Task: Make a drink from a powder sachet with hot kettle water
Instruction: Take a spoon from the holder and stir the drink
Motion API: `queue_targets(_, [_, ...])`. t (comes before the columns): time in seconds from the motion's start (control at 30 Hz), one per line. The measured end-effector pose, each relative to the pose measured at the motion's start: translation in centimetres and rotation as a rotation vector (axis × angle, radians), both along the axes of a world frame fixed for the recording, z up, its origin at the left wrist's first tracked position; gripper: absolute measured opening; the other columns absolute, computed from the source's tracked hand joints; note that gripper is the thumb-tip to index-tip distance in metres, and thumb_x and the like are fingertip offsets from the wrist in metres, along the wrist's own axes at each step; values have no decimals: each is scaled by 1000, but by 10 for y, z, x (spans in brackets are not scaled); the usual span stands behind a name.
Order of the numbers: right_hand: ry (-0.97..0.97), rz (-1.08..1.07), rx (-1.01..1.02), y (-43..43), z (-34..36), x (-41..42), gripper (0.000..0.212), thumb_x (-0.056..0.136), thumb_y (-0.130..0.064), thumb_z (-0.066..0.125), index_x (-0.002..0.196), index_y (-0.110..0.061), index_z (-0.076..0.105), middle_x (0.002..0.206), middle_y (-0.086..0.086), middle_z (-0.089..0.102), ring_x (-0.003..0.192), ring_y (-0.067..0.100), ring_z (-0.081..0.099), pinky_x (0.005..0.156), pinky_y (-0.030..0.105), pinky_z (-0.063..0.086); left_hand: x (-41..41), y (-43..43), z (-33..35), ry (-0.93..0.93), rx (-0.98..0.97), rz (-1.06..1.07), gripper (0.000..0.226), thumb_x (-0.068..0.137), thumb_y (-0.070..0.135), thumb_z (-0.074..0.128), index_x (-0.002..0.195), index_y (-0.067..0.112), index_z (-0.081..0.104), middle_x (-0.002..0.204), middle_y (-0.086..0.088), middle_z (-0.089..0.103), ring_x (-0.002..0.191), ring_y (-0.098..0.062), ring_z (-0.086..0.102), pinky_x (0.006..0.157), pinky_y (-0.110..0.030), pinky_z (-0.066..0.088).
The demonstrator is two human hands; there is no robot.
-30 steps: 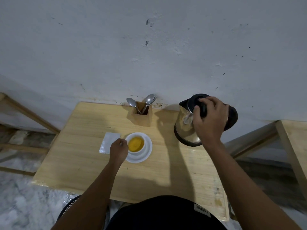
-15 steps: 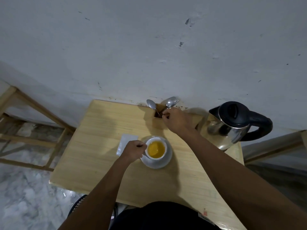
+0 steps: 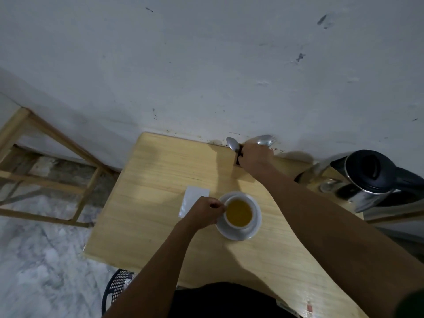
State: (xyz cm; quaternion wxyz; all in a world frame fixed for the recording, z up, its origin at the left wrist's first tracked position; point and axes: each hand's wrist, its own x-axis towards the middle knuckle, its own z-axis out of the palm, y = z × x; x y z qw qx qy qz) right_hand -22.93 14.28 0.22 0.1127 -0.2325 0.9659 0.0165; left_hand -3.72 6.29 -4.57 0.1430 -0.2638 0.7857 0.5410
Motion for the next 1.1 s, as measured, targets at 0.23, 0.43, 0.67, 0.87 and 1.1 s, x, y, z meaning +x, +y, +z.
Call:
queue_targets(0.23, [204,-41,-539,32,34,26,26,97,-35,53,93,-17,72,82,2,69,69,23,65,54,25,37,4,1,-2,27,26,22,27,89,20,63,84,-5,69,67,-11,63,53,-7,56,58,-25,48])
queue_targets(0.43, [164,66,-836,88,56,77,18,97,-23,55,103,-8,63,98,2,64,81,8,52,64,19,33,7,5,-2,48,30,63,17,89,24,63,85,9,71,82,-4,67,68,-14,60,70,-36,52])
queue_targets(0.67, [-189,-39,-698,144,25,139,21,101,-35,42,110,-25,58,70,-10,59,66,15,60,57,32,44,10,9,-2,81,-2,31,28,92,26,60,90,-1,68,79,-10,63,71,-18,57,75,-46,54])
queue_targets(0.87, [-330,-112,-326,156,-4,166,31,100,-33,39,128,-25,49,90,1,67,79,26,60,54,32,34,12,12,-3,105,-25,49,25,92,23,60,87,0,67,70,-3,58,67,-15,56,72,-43,54])
queue_targets(1.1, [-166,-70,-146,138,9,164,25,102,-37,36,122,-29,49,95,5,66,74,28,55,56,31,35,10,9,-6,110,-47,34,30,92,24,60,87,-5,66,71,-12,56,68,-20,56,72,-48,56])
